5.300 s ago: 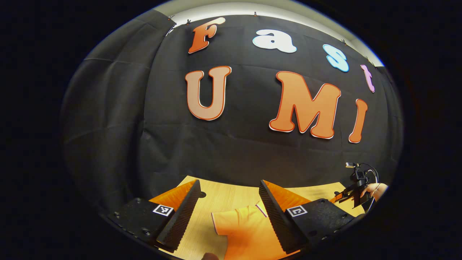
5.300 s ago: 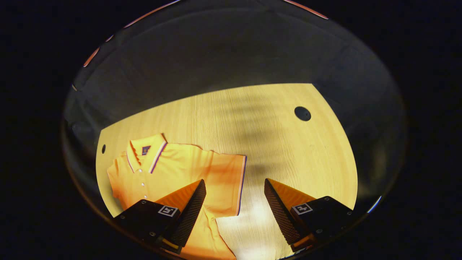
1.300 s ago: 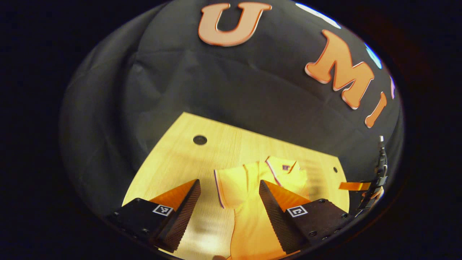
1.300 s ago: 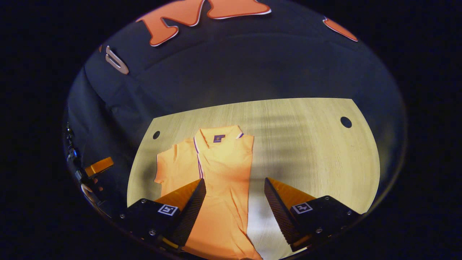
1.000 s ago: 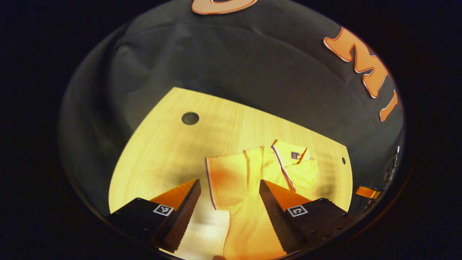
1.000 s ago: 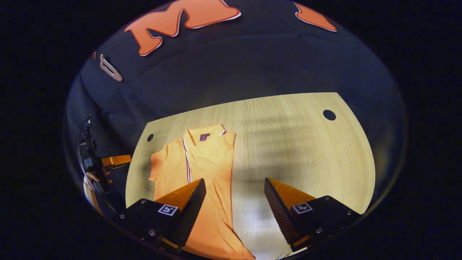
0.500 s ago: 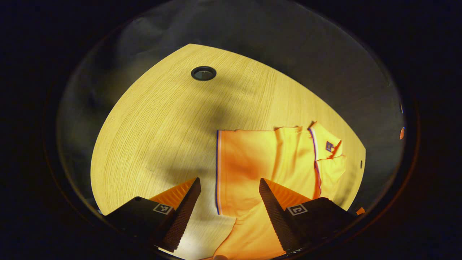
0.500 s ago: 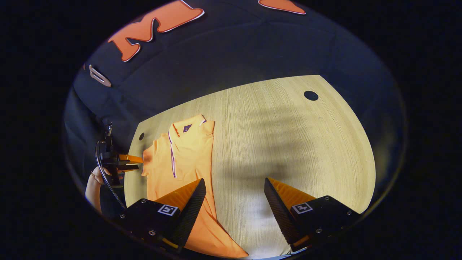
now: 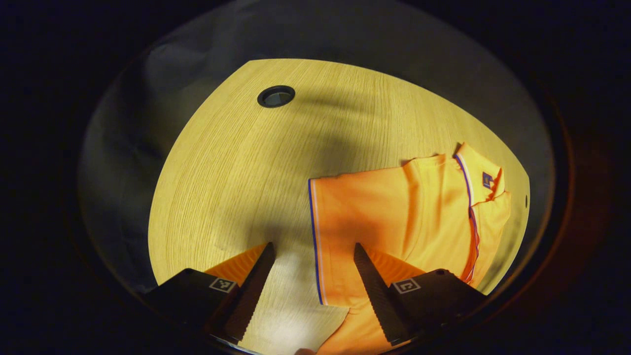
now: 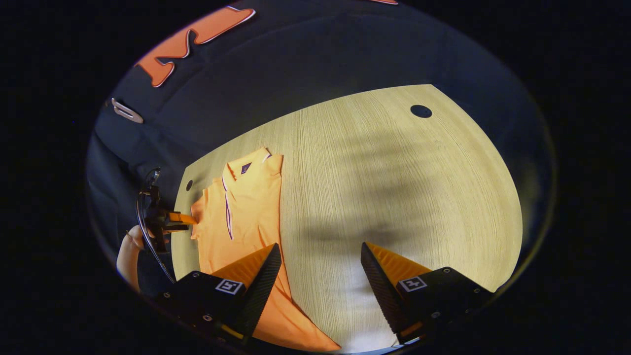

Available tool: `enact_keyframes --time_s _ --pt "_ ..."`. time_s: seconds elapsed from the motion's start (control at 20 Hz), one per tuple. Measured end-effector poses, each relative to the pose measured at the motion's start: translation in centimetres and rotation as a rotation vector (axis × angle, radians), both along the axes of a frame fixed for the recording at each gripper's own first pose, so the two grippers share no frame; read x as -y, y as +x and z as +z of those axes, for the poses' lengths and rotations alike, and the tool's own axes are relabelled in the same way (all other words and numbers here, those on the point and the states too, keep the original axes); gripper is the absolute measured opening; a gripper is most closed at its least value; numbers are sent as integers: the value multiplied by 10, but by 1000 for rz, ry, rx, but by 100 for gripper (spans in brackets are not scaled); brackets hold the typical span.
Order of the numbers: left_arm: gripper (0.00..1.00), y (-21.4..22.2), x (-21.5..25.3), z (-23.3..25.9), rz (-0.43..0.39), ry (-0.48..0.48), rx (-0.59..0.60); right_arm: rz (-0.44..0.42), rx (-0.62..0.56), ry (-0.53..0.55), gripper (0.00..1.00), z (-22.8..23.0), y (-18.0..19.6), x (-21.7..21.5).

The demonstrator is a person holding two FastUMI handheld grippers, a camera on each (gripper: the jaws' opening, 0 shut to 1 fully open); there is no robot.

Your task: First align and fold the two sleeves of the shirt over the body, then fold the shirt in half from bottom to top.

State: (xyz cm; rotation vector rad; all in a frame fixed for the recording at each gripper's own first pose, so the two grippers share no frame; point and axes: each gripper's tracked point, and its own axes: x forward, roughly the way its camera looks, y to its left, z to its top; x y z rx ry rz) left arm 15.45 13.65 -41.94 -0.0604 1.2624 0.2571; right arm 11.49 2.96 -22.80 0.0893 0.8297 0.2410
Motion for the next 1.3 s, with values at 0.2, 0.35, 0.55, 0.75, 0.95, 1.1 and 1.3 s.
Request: enact_keyframes --time_s 0.2,0.35,0.55,0.75,0.95,1.1,1.3 --pt "95 1 6 0 -30 3 -12 -22 -20 33 99 -8 2 2" --pt "83 3 12 -1 -49 0 -14 -26 -44 65 99 -16 2 -2" --pt "23 10 27 -1 -48 3 3 -30 -51 66 99 -20 3 1" --pt "1 11 38 -4 -127 3 18 -33 -50 77 99 -16 4 3" --pt "1 11 40 4 -122 -9 29 -27 -45 71 99 -15 4 5" --pt "1 13 54 19 -147 -36 65 -28 -50 72 99 -18 4 6" --pt "1 13 96 38 -199 -92 98 -19 -55 89 99 -18 5 3"
